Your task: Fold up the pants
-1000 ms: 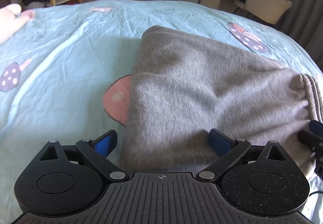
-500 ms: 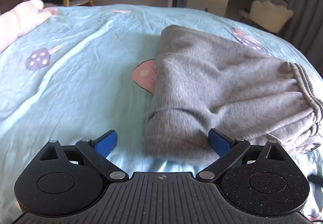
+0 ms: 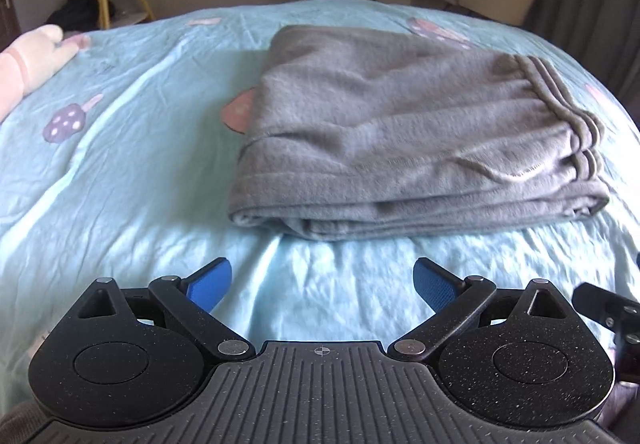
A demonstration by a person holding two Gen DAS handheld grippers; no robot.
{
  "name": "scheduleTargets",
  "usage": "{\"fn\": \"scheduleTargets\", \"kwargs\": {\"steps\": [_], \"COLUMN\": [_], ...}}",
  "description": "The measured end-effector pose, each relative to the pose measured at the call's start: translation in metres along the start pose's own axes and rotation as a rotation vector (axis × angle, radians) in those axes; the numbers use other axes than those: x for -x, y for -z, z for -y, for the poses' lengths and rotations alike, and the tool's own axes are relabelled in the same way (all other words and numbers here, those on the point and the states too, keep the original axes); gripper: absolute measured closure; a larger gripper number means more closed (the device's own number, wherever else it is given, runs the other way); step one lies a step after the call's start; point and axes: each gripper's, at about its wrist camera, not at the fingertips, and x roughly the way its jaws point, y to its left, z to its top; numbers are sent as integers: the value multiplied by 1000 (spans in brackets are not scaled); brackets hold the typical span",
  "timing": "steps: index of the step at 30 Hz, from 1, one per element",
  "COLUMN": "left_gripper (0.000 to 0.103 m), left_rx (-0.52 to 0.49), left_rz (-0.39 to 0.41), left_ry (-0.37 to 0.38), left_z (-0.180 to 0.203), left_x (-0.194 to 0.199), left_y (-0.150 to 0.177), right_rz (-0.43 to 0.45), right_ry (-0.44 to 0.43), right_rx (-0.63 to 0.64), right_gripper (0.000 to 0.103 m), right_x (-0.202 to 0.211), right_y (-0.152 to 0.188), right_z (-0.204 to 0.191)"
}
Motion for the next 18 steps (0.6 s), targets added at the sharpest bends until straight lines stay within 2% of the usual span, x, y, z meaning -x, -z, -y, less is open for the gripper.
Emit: {"fn": "scheduleTargets", "kwargs": {"steps": [6, 18], "left_gripper": [2, 2], "left_rx": [-9, 24], "left_rz": [-45, -7], "left_ry": [-13, -25], "left_z": [4, 4], "left_x": [-6, -12], "left_y": [3, 1], "right_rz": [-9, 51], "right_ry": [37, 55], "right_rx": [91, 33], "right_gripper": [4, 4], "right_x": [-10, -27], "right_y": [-4, -14], "right_z": [-14, -7]}}
